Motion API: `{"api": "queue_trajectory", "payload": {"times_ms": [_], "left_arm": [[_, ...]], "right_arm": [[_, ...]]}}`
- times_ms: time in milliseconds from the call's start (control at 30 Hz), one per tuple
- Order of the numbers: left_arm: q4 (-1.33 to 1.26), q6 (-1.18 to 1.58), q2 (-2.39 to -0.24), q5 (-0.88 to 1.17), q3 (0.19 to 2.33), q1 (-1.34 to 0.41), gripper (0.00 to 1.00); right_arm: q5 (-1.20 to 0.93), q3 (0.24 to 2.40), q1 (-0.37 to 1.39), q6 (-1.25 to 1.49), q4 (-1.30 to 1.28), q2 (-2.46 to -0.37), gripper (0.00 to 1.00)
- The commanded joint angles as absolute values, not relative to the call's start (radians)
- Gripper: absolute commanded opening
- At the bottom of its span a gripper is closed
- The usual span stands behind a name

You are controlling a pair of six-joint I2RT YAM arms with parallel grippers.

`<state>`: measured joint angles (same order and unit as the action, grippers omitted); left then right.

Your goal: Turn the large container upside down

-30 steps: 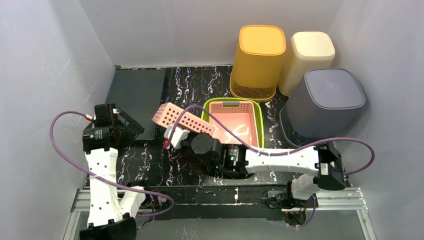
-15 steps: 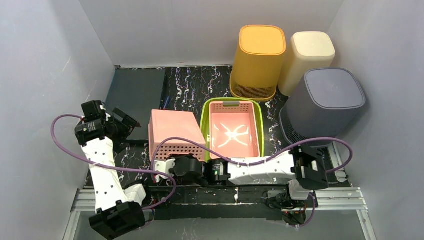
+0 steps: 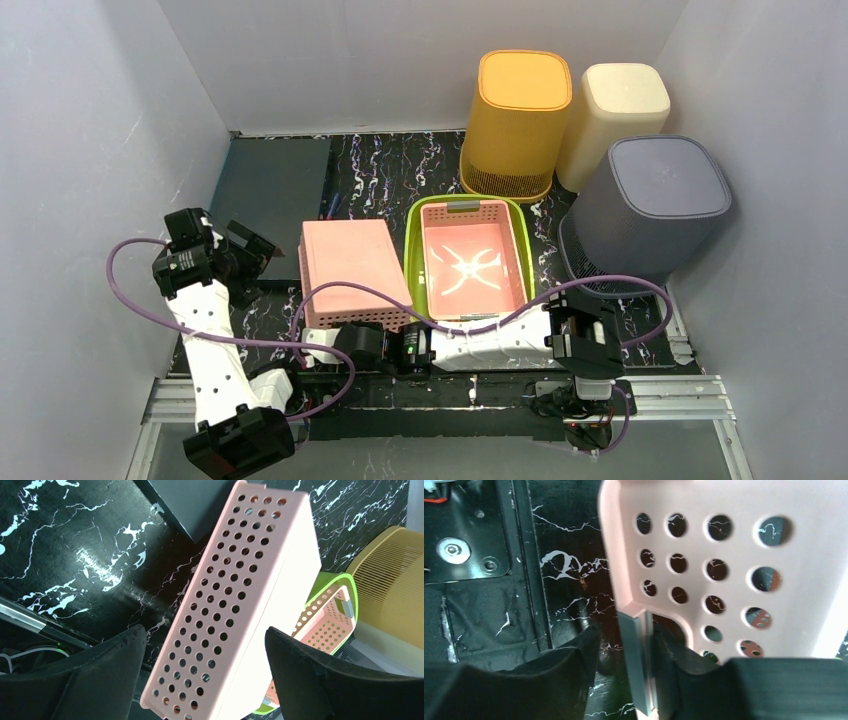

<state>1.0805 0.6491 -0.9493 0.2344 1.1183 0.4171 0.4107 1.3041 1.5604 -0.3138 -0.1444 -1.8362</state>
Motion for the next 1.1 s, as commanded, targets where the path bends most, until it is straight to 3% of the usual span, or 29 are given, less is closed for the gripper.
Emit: {"api": "queue_trajectory", "payload": {"times_ms": [0,400,800,900,1067], "left_arm": [[1.073,0.656,-0.929,0.271,1.080,0.424,0.86],[1.041,0.659,-0.923,0.290,1.021,0.425,0.85],[1.039,0.654,-0.914,0.298,0.997,0.425,0.85],[1.039,0.651,-0.911,0.287,0.995,0.425,0.85],[1.036,0.652,-0.908,0.272,0.989,0.424,0.85]], "right_arm": [[0.376,1.320,1.558,-0.195,-0.122,-1.786,0.56],[0.334,1.165,1.553,-0.070,0.082,-1.583,0.83],[0.387,1.243,1.536,-0.042,-0.040,-1.736,0.85],[0.509,1.278,1.578,-0.123,-0.081,-1.749,0.85],[0.665,1.159,1.648,-0.285,0.153,-1.686,0.87]]}}
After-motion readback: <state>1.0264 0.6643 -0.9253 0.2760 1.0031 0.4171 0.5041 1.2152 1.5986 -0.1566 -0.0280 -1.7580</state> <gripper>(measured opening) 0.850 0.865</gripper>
